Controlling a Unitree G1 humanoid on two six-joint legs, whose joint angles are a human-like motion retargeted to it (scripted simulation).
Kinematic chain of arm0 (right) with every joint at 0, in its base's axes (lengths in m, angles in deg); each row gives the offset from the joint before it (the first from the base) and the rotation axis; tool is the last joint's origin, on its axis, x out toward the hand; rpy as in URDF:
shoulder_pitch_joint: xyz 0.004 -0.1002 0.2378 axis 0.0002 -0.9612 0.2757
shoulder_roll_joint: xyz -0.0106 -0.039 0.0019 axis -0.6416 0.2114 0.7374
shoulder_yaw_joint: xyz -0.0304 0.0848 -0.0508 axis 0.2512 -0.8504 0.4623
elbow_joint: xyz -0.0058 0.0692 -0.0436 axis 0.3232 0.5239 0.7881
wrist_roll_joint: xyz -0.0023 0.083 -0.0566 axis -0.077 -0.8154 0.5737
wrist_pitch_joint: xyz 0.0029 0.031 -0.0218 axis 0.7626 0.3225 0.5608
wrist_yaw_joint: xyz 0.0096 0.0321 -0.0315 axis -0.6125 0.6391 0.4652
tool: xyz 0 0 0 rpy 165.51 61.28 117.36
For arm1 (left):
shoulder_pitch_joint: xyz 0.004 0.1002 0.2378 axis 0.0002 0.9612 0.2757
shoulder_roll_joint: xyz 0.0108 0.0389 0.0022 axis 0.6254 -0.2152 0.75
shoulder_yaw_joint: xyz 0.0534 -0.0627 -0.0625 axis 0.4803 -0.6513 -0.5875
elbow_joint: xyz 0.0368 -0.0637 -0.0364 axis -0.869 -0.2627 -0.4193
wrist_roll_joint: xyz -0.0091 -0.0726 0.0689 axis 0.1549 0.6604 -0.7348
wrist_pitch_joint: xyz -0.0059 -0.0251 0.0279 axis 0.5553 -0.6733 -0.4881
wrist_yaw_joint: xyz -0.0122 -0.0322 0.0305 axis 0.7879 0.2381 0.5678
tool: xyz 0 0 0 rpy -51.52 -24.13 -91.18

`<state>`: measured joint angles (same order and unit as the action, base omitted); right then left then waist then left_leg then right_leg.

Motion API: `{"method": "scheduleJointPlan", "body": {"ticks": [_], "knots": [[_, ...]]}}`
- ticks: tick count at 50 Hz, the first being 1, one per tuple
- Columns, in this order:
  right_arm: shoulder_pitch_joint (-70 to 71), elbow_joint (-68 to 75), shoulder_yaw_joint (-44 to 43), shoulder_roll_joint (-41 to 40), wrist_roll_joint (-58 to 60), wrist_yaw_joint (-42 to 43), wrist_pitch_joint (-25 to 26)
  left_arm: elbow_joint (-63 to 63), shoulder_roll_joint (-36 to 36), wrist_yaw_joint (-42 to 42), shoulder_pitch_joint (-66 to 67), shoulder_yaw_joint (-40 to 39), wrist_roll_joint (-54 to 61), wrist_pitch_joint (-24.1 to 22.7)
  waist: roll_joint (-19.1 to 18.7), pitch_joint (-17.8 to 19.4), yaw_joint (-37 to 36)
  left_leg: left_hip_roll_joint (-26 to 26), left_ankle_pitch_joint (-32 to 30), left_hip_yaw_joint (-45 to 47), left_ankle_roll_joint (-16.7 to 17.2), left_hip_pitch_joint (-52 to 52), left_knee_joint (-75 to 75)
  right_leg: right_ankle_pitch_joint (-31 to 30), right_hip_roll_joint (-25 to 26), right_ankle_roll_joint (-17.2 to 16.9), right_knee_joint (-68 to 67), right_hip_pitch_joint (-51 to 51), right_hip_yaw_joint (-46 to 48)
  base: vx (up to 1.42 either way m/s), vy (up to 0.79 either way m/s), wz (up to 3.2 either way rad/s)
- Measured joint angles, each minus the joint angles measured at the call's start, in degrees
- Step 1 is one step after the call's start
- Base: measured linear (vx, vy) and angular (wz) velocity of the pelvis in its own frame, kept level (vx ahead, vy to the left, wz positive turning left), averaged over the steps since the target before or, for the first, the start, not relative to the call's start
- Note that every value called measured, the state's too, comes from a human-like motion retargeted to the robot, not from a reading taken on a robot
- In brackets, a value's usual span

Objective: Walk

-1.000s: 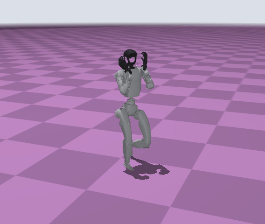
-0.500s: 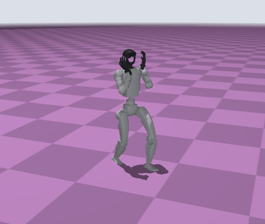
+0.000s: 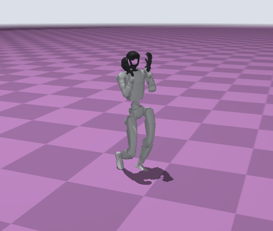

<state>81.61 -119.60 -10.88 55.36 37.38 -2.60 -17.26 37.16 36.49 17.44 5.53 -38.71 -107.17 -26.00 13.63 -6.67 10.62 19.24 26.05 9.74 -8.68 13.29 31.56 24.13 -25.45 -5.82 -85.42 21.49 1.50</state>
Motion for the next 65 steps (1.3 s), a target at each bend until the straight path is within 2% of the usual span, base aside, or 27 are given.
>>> {"method": "scheduleJointPlan", "body": {"ticks": [5, 11, 13, 17, 23, 27, 30, 32, 35, 37, 40, 41, 43, 47, 48, 50, 55, 60, 62, 65], "knots": [[1.37, 0.3, -1.22, 0.13, 3.1, 0.27, 0.08, -0.33, 0.27, -0.66, 0.67, -1.02, -1.03, -0.84, -1.57, 1.38, 0.6, -1.85, 1.67, -1.36, 1.8, -7.08, -5.71, 6.7, 1.92, 2.53, 9.23, 6.77, 3.13, 0.36, 0.0, -0.22], [1.44, 1.23, -2.35, 1.06, 5.64, 1.92, 0.91, -0.25, 0.41, -1.29, 2.13, -0.54, -0.66, -2.6, -3.0, 1.94, -0.2, -4.8, 5.14, -1.82, 2.64, -12.57, -8.61, 7.68, 7.97, -0.04, 28.0, 11.91, 5.47, 0.36, 0.0, -0.29], [1.55, 1.77, -2.88, 1.54, 6.43, 3.0, 1.19, -0.47, 0.74, -1.5, 2.46, -0.03, -0.37, -3.11, -4.6, 1.21, -1.16, -7.03, 6.53, -1.72, 2.76, -13.1, -9.29, 6.12, 11.68, -1.06, 37.53, 12.02, 6.73, 0.37, 0.0, -0.39], [0.84, 2.1, -3.56, 2.37, 7.23, 4.2, 1.41, -0.5, 1.03, -2.01, 3.72, 0.83, -0.07, -3.62, -5.01, 0.49, -2.27, -8.12, 10.48, -1.51, 2.27, -13.11, -5.63, 5.31, 14.15, -3.18, 44.6, 14.24, 5.63, 0.34, -0.01, -0.24], [0.44, 2.22, -4.62, 3.02, 7.98, 6.39, 1.75, -0.36, 1.81, -2.7, 4.35, 1.96, 0.04, -4.09, -7.32, -1.36, -3.49, -11.13, 16.0, -2.14, 1.68, -12.72, 1.47, 1.67, 17.96, -3.85, 47.19, 14.55, 3.5, 0.36, -0.03, 0.0], [0.83, 2.0, -4.86, 3.24, 7.94, 7.85, 2.08, -0.23, 2.24, -2.99, 4.11, 2.49, -0.11, -4.02, -9.88, -2.13, -3.66, -14.7, 17.33, -1.8, 2.71, -12.61, 7.61, 0.17, 20.82, -3.05, 45.83, 12.93, 3.1, 0.36, -0.07, 0.13], [1.37, 1.54, -4.67, 3.18, 7.67, 8.91, 2.38, -0.12, 2.59, -3.12, 3.87, 2.89, -0.41, -3.62, -12.27, -2.13, -3.85, -18.09, 16.06, -2.53, 4.38, -12.16, 14.09, 0.97, 23.7, -1.51, 44.28, 11.23, 3.49, 0.34, -0.11, 0.01], [3.34, 1.39, -4.63, 3.65, 7.5, 10.11, 3.0, -0.58, 3.26, -2.79, 2.17, 2.62, -0.38, -2.76, -17.05, -0.1, -3.85, -24.31, 13.97, -4.29, 6.95, -12.19, 20.01, -1.43, 29.24, 0.34, 52.01, 4.56, 6.14, 0.33, -0.12, -0.07], [3.52, 0.84, -4.16, 3.59, 7.42, 11.02, 3.36, -0.54, 3.49, -2.86, 2.88, 3.39, -0.41, -2.09, -19.75, 0.81, -4.58, -29.38, 6.8, -4.29, 10.37, -10.46, 30.41, 0.53, 32.65, 2.35, 48.45, 3.69, 6.7, 0.25, -0.12, -0.13], [5.34, 0.8, -4.19, 4.35, 7.45, 12.47, 4.29, -0.81, 4.2, -2.69, 1.51, 3.44, 0.17, -1.14, -22.65, 2.0, -4.7, -34.0, 2.25, -5.7, 12.25, -7.74, 37.22, -1.01, 36.29, 3.71, 53.8, -0.27, 7.84, 0.25, -0.11, 0.03], [5.44, 0.7, -3.72, 4.44, 7.86, 13.56, 5.02, -0.59, 4.41, -2.73, 2.17, 4.19, 0.7, -0.63, -25.36, 3.07, -6.09, -38.86, -0.77, -5.92, 13.26, -4.7, 45.72, 0.66, 39.67, 4.86, 51.42, -1.44, 8.24, 0.23, -0.09, -0.09], [6.77, 0.97, -3.88, 5.02, 8.08, 14.45, 5.68, -0.66, 4.73, -2.52, 0.96, 4.06, 1.38, -0.21, -25.72, 3.41, -6.25, -39.53, -1.12, -6.41, 12.94, -2.7, 47.0, -0.58, 40.25, 4.93, 55.3, -3.67, 8.08, 0.24, -0.08, 0.14], [7.38, 1.27, -3.77, 5.1, 8.4, 15.32, 6.34, -0.57, 4.81, -2.2, 0.69, 4.28, 1.98, 0.19, -27.16, 4.06, -7.06, -42.01, 0.36, -6.9, 12.44, 0.05, 49.57, -0.72, 41.98, 5.1, 56.58, -5.5, 8.1, 0.23, -0.06, 0.05], [8.56, 2.04, -3.67, 5.08, 8.63, 16.11, 7.28, -0.31, 4.86, -1.43, -0.18, 4.55, 3.24, 0.65, -28.1, 4.66, -8.46, -43.38, 5.85, -7.6, 10.7, 5.39, 47.64, -1.02, 42.76, 4.54, 60.34, -9.54, 7.18, 0.23, -0.04, 0.01], [9.28, 2.26, -3.86, 5.28, 8.48, 16.04, 7.57, -0.29, 4.99, -1.16, -0.97, 4.43, 3.86, 0.74, -27.24, 4.46, -8.54, -41.81, 6.95, -7.47, 10.08, 6.52, 44.99, -1.56, 41.61, 4.15, 63.25, -11.27, 6.59, 0.24, -0.02, 0.07], [9.12, 2.34, -3.77, 4.74, 8.37, 15.83, 7.57, 0.05, 4.81, -0.73, -0.76, 4.84, 4.45, 0.79, -27.85, 4.62, -9.12, -41.71, 9.45, -8.69, 10.05, 8.46, 41.03, -1.24, 42.0, 3.85, 63.73, -12.4, 6.13, 0.22, -0.02, 0.01], [9.39, 2.22, -4.06, 3.95, 7.47, 14.58, 7.62, 0.4, 4.75, -0.42, -1.77, 5.33, 6.3, 0.71, -25.88, 3.38, -8.59, -34.26, 10.01, -12.03, 10.35, 9.54, 24.52, -2.26, 38.55, 2.83, 71.71, -17.48, 4.61, 0.19, 0.0, 0.06], [8.38, 1.8, -4.04, 3.22, 6.89, 13.62, 7.28, 0.88, 4.8, -0.74, -1.15, 6.29, 6.46, 0.38, -28.14, 3.11, -8.02, -34.45, 10.62, -15.63, 11.36, 9.83, 22.11, -1.04, 40.29, 3.52, 70.5, -18.42, 3.9, 0.11, 0.02, 0.01], [9.17, 1.65, -4.45, 3.57, 6.07, 12.96, 7.15, 0.43, 4.97, -0.95, -2.41, 6.02, 6.67, 0.34, -26.37, 2.6, -6.91, -31.66, 9.31, -14.21, 10.6, 6.91, 16.41, -1.71, 37.65, 3.18, 74.61, -20.67, 3.49, 0.14, 0.03, 0.28], [8.29, 1.44, -4.57, 3.2, 5.95, 12.68, 6.89, 0.57, 4.87, -1.25, -1.71, 6.84, 6.43, 0.2, -27.62, 3.09, -6.46, -33.05, 10.79, -14.91, 10.71, 7.12, 18.98, -1.49, 39.04, 3.51, 73.51, -21.24, 3.3, 0.0, 0.0, 0.0]]}}
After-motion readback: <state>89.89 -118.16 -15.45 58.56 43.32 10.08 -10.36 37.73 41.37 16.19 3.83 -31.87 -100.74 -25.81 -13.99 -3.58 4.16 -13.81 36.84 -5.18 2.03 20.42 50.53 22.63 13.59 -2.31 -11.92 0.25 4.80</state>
